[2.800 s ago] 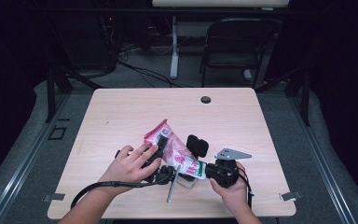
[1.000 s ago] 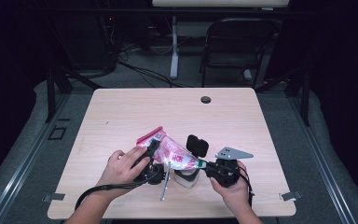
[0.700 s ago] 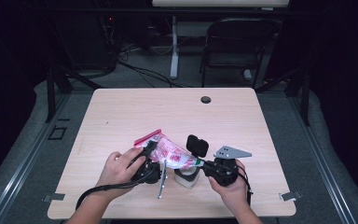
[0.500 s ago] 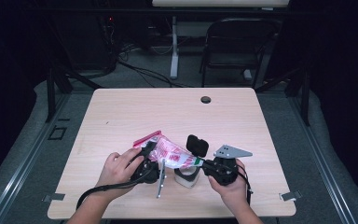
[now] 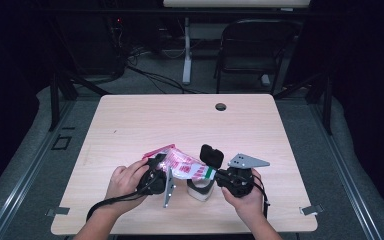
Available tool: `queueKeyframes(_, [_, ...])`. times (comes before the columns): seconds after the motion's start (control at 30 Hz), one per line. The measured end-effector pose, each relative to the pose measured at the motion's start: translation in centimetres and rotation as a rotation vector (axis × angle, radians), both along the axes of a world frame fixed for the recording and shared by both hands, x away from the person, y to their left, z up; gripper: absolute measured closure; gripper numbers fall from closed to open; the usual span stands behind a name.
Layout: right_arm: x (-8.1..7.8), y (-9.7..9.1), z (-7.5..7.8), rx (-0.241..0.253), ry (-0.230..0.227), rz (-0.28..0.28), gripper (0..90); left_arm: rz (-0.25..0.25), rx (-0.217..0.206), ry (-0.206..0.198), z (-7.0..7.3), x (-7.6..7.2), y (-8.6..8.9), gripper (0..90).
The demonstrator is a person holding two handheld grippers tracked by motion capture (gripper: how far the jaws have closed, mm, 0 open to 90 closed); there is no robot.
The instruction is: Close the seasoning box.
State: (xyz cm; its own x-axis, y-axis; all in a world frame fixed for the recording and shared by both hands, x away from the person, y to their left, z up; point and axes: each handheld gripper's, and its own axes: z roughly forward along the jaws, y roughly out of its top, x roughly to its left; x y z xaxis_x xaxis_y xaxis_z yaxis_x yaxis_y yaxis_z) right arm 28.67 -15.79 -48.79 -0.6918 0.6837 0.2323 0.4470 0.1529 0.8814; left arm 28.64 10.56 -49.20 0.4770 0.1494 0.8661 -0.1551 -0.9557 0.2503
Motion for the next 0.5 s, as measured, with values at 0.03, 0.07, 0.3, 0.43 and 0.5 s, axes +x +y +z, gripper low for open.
queueKeyframes(0.03, [0.0, 0.1, 0.0, 0.001, -0.001, 0.001, 90.0, 0.001, -0.015, 0.009, -0.1, 0.1, 0.1, 78.0])
queueKeyframes(0.07, [0.0, 0.2, 0.0, -0.004, -0.003, 0.001, 90.0, 0.0, -0.031, 0.018, -0.2, 0.2, 0.3, 78.1])
queueKeyframes(0.3, [0.0, 0.7, 0.5, 0.002, -0.022, 0.009, 90.0, -0.005, -0.176, 0.099, -0.9, 0.7, 1.2, 78.7])
queueKeyframes(0.43, [0.3, 1.1, 0.5, 0.01, -0.022, 0.015, 90.0, 0.0, -0.222, 0.148, -1.5, 1.1, 1.7, 78.7])
queueKeyframes(0.5, [0.4, 1.3, 0.5, 0.008, -0.023, 0.015, 90.0, 0.0, -0.253, 0.169, -1.7, 1.2, 1.9, 78.7])
